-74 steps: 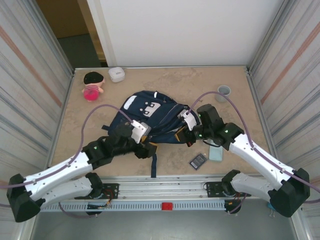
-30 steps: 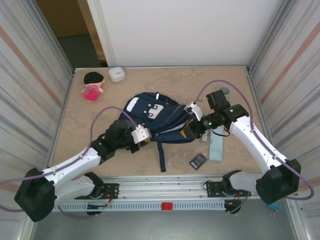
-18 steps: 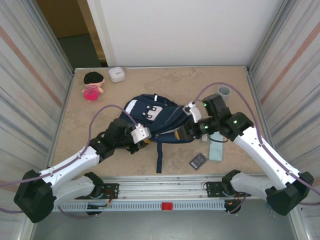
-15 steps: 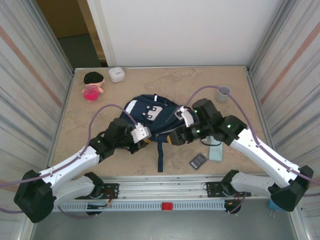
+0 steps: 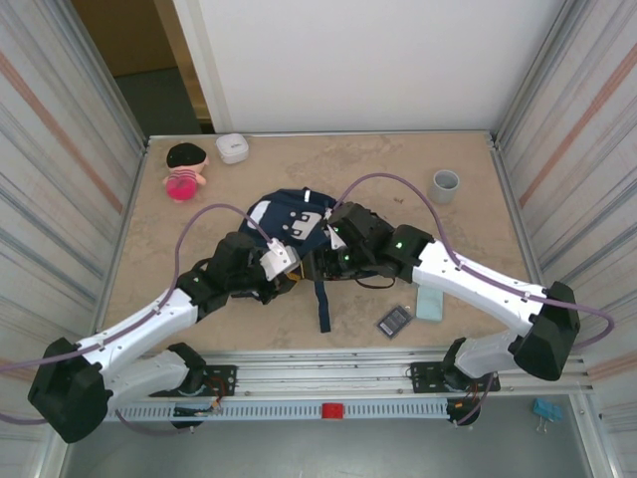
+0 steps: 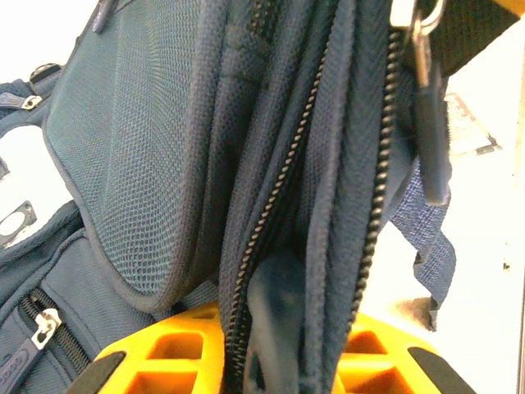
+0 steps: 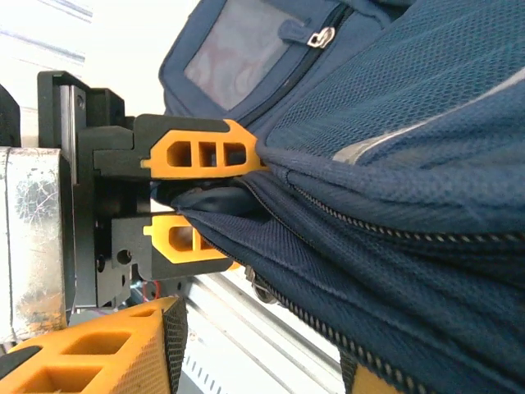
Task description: Pack books, pencil case, and school supplies into a backpack
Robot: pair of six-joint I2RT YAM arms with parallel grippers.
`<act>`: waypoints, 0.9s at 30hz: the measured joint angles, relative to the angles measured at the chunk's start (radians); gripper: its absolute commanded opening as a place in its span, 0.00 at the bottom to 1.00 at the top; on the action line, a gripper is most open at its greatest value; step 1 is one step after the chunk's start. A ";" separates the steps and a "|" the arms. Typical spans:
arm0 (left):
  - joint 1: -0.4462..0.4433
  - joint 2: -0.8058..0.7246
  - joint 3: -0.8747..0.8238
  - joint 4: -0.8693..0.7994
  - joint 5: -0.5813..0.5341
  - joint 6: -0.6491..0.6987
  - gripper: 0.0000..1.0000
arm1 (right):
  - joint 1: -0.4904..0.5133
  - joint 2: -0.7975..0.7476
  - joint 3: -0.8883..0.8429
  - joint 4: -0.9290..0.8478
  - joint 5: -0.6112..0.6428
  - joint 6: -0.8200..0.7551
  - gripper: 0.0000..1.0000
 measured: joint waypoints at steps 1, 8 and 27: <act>-0.002 0.002 0.002 0.000 0.000 -0.006 0.08 | 0.003 0.002 0.002 -0.003 0.017 0.005 0.49; -0.021 0.016 0.018 0.000 -0.003 -0.035 0.08 | 0.029 0.034 0.026 -0.065 0.194 0.052 0.25; -0.035 0.029 0.097 -0.099 -0.106 0.035 0.05 | -0.006 0.016 0.096 -0.197 0.279 -0.069 0.00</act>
